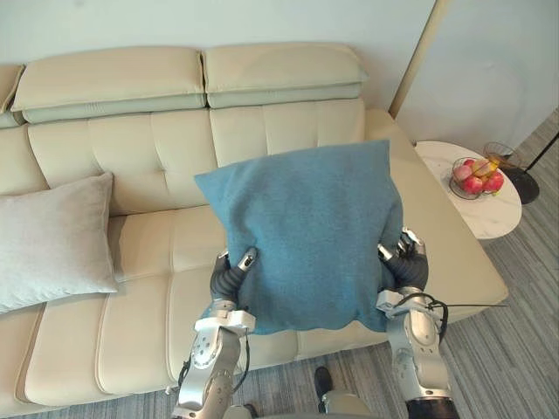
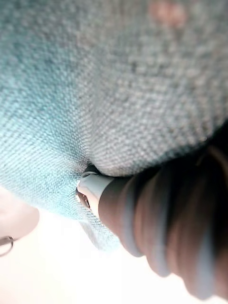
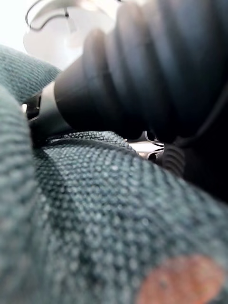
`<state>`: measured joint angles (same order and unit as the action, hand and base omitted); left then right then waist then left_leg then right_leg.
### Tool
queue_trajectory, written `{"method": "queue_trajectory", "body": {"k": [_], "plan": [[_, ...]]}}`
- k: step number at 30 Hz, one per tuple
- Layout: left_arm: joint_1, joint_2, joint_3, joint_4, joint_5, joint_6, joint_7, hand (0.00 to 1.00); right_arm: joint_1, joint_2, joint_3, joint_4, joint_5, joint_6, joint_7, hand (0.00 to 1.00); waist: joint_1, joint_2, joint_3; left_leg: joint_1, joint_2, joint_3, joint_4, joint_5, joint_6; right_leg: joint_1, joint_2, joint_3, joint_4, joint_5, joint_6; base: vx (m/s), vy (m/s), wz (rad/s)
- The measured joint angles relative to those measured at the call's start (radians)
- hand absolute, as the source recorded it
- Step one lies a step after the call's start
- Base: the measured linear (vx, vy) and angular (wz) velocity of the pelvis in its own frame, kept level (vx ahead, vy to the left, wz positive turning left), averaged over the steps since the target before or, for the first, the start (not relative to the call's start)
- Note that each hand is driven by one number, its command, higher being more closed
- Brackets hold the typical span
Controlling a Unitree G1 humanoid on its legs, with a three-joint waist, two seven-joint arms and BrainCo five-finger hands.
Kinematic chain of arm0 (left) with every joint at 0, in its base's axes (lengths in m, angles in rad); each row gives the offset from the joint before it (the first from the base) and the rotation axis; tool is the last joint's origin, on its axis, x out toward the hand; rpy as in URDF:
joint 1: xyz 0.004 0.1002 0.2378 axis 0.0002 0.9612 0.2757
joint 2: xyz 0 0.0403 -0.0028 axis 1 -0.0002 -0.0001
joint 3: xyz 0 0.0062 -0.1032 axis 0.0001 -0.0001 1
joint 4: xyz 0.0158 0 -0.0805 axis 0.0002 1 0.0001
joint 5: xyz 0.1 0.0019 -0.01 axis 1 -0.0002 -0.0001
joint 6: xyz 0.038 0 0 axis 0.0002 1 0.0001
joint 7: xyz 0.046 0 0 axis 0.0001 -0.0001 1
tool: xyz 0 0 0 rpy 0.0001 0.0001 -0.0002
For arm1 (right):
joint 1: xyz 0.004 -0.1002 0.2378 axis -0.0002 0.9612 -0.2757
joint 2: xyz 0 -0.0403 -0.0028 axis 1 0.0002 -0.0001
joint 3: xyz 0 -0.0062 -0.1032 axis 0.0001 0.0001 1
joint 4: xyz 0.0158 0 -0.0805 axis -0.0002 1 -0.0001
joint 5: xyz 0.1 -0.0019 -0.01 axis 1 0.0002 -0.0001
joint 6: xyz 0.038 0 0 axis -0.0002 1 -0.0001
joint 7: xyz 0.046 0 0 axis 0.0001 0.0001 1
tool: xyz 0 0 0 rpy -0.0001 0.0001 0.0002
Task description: Pick up cushions and gather them together orderly.
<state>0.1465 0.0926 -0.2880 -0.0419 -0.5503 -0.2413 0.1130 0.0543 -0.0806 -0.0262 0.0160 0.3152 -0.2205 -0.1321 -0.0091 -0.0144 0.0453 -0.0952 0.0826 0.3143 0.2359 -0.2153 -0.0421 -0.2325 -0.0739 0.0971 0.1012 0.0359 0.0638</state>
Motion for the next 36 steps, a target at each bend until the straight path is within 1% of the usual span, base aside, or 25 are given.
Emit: {"method": "queue_trajectory", "body": {"k": [2, 3, 4, 6, 7, 9, 10, 12, 14, 15, 17, 18, 19, 20, 24, 28, 31, 33, 34, 36], "plan": [[0.005, 0.0, -0.003, 0.001, 0.0, 0.007, 0.0, 1.0, 0.003, 0.0, 0.0, 0.003, 0.0, 0.006, 0.002, 1.0, 0.0, 0.01, 0.003, 0.02, 0.001, -0.009, -0.021, 0.013, -0.006, 0.023, 0.001, -0.012, -0.018, 0.008, 0.002, -0.07, -0.057, 0.14], [0.005, 0.0, -0.004, 0.0, 0.0, 0.007, 0.0, 1.0, 0.007, 0.0, 0.0, 0.001, 0.001, 0.006, 0.003, 1.0, 0.0, 0.019, 0.005, 0.022, 0.015, -0.025, -0.014, 0.007, -0.014, 0.041, 0.009, -0.033, -0.019, 0.004, -0.003, -0.06, -0.076, 0.29], [0.006, -0.001, -0.004, -0.001, 0.0, 0.007, 0.0, 1.0, 0.009, 0.0, 0.0, -0.003, 0.001, 0.006, 0.004, 1.0, 0.002, 0.024, 0.008, 0.024, 0.031, -0.033, 0.003, -0.004, -0.023, 0.056, 0.019, -0.048, -0.017, -0.002, -0.01, -0.06, -0.119, 0.33], [0.015, -0.002, -0.004, -0.01, 0.0, 0.007, -0.002, 1.0, 0.042, 0.002, 0.002, -0.051, 0.002, 0.006, 0.005, 1.0, 0.013, 0.032, 0.012, 0.025, 0.072, -0.059, 0.05, -0.019, -0.036, 0.083, 0.044, -0.085, 0.0, -0.03, -0.04, -0.02, -0.149, 0.28], [0.018, -0.003, -0.004, -0.012, 0.0, 0.006, -0.002, 1.0, 0.05, 0.003, 0.003, -0.063, 0.003, 0.006, 0.005, 1.0, 0.014, 0.032, 0.012, 0.025, 0.077, -0.063, 0.058, -0.02, -0.037, 0.086, 0.047, -0.089, 0.002, -0.035, -0.043, 0.02, -0.14, 0.35], [0.03, -0.015, -0.003, -0.018, 0.0, 0.006, -0.002, 1.0, 0.079, 0.001, 0.018, -0.153, 0.011, 0.006, 0.005, 1.0, 0.019, 0.038, 0.009, -0.009, 0.112, -0.077, 0.12, -0.02, -0.048, 0.095, 0.07, -0.119, 0.0, -0.05, -0.062, 0.02, -0.132, 0.36], [0.031, -0.024, 0.001, -0.019, 0.0, 0.006, -0.002, 1.0, 0.075, 0.001, 0.019, -0.166, 0.011, 0.005, 0.005, 1.0, 0.021, 0.039, 0.009, -0.013, 0.115, -0.077, 0.12, -0.014, -0.052, 0.095, 0.074, -0.119, -0.007, -0.047, -0.066, 0.01, -0.085, 0.17], [0.031, -0.043, 0.013, -0.019, 0.0, 0.007, -0.003, 1.0, 0.069, 0.001, 0.019, -0.17, 0.011, 0.005, 0.006, 1.0, 0.023, 0.039, 0.008, -0.014, 0.109, -0.076, 0.113, 0.004, -0.055, 0.105, 0.074, -0.12, -0.024, -0.035, -0.069, 0.03, -0.047, 0.03], [0.031, -0.046, 0.015, -0.019, 0.0, 0.008, -0.004, 1.0, 0.071, 0.002, 0.019, -0.17, 0.01, 0.005, 0.006, 1.0, 0.023, 0.039, 0.008, -0.013, 0.095, -0.085, 0.113, 0.021, -0.053, 0.12, 0.07, -0.109, -0.049, -0.018, -0.062, 0.04, -0.025, -0.02], [0.032, -0.046, 0.016, -0.019, 0.0, 0.008, -0.004, 1.0, 0.072, 0.003, 0.019, -0.169, 0.01, 0.005, 0.006, 1.0, 0.025, 0.041, 0.0, -0.003, 0.078, -0.108, 0.083, 0.038, -0.052, 0.129, 0.065, -0.098, -0.08, 0.0, -0.058, 0.03, -0.012, -0.15], [0.031, -0.046, 0.015, -0.024, 0.0, 0.006, -0.004, 1.0, 0.069, 0.003, 0.019, -0.168, 0.01, 0.004, 0.006, 1.0, 0.026, 0.045, -0.011, 0.027, 0.06, -0.111, 0.002, 0.055, -0.056, 0.133, 0.059, -0.081, -0.13, 0.03, -0.054, 0.04, -0.005, -0.24], [0.032, -0.046, 0.015, -0.025, 0.0, 0.006, -0.004, 1.0, 0.07, 0.004, 0.019, -0.168, 0.01, 0.005, 0.006, 1.0, 0.026, 0.046, -0.012, 0.033, 0.06, -0.108, -0.009, 0.055, -0.057, 0.134, 0.059, -0.079, -0.136, 0.035, -0.055, 0.04, 0.018, -0.29], [0.032, -0.046, 0.015, -0.025, 0.001, 0.008, -0.004, 1.0, 0.076, 0.011, 0.018, -0.166, 0.009, 0.005, 0.006, 1.0, 0.026, 0.046, -0.012, 0.054, 0.057, -0.102, -0.04, 0.056, -0.057, 0.146, 0.06, -0.076, -0.162, 0.056, -0.054, 0.01, 0.023, -0.27], [0.034, -0.045, 0.015, -0.025, 0.001, 0.009, -0.004, 1.0, 0.081, 0.019, 0.018, -0.162, 0.007, 0.005, 0.006, 1.0, 0.025, 0.044, -0.014, 0.074, 0.053, -0.102, -0.064, 0.056, -0.058, 0.16, 0.061, -0.066, -0.185, 0.063, -0.052, 0.01, 0.023, -0.24], [0.034, -0.044, 0.015, -0.025, 0.018, 0.009, -0.005, 1.0, 0.085, 0.022, 0.017, -0.149, 0.004, 0.005, 0.006, 1.0, 0.021, 0.043, -0.018, 0.091, 0.038, -0.102, -0.1, 0.057, -0.058, 0.154, 0.06, -0.053, -0.197, 0.064, -0.053, -0.02, 0.03, -0.14], [0.034, -0.03, 0.023, -0.025, 0.04, 0.009, -0.005, 1.0, 0.064, 0.023, 0.017, -0.058, -0.003, 0.003, 0.006, 1.0, 0.024, 0.027, -0.041, 0.056, 0.023, -0.101, -0.113, 0.064, -0.048, 0.109, 0.05, -0.038, -0.198, 0.081, -0.036, -0.02, 0.014, -0.04], [0.03, -0.032, 0.049, -0.025, 0.052, 0.009, -0.004, 1.0, 0.035, 0.023, 0.02, -0.015, -0.013, 0.007, 0.006, 1.0, 0.026, 0.029, -0.041, 0.024, 0.016, -0.104, -0.113, 0.069, -0.04, 0.078, 0.043, -0.038, -0.198, 0.095, -0.032, -0.02, 0.004, -0.02], [0.009, -0.034, 0.071, -0.025, 0.063, 0.009, 0.003, 1.0, -0.008, 0.021, 0.024, 0.008, -0.031, 0.008, 0.006, 1.0, 0.029, 0.029, -0.038, -0.021, 0.007, -0.107, -0.115, 0.08, -0.033, 0.034, 0.035, -0.039, -0.191, 0.109, -0.029, -0.04, -0.003, 0.03], [-0.028, -0.039, 0.089, -0.025, 0.074, 0.009, 0.02, 1.0, -0.049, 0.021, 0.026, 0.009, -0.04, 0.009, 0.002, 1.0, 0.041, 0.029, -0.019, -0.05, 0.002, -0.11, -0.115, 0.092, -0.029, 0.008, 0.029, -0.043, -0.19, 0.123, -0.028, -0.06, -0.005, 0.07], [-0.065, -0.04, 0.104, -0.026, 0.079, 0.007, 0.039, 1.0, -0.089, 0.02, 0.03, 0.009, -0.042, 0.009, -0.004, 1.0, 0.052, 0.029, -0.007, -0.081, 0.0, -0.113, -0.11, 0.099, -0.026, -0.019, 0.025, -0.051, -0.19, 0.133, -0.029, -0.09, -0.002, 0.1]]}}
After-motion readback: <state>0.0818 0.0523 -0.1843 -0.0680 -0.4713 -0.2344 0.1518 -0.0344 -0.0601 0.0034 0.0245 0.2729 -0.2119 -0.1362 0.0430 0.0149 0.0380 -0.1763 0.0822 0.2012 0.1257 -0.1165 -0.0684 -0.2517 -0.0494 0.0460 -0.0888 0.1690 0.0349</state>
